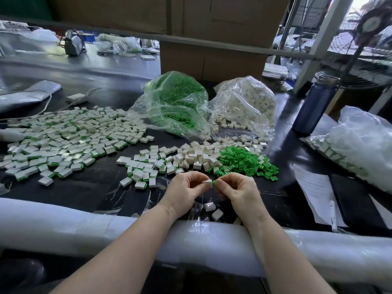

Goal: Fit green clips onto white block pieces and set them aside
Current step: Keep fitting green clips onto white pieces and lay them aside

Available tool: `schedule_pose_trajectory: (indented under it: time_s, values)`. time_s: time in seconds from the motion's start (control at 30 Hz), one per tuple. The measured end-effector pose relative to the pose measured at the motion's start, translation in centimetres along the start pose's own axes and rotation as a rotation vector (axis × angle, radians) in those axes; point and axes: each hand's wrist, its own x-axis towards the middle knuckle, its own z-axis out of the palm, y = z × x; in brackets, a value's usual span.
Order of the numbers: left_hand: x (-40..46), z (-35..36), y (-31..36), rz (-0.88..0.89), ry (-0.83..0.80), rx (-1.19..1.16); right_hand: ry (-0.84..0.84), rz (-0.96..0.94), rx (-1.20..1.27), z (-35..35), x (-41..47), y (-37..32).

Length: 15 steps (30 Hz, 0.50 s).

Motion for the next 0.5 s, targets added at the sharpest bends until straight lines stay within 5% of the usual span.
schedule_pose_trajectory:
  time_s: [0.5]
  values:
    - [-0.21, -0.01, 0.15, -0.049, -0.085, 0.018, -0.054, 0.058, -0.152, 0.05, -0.02, -0.07]
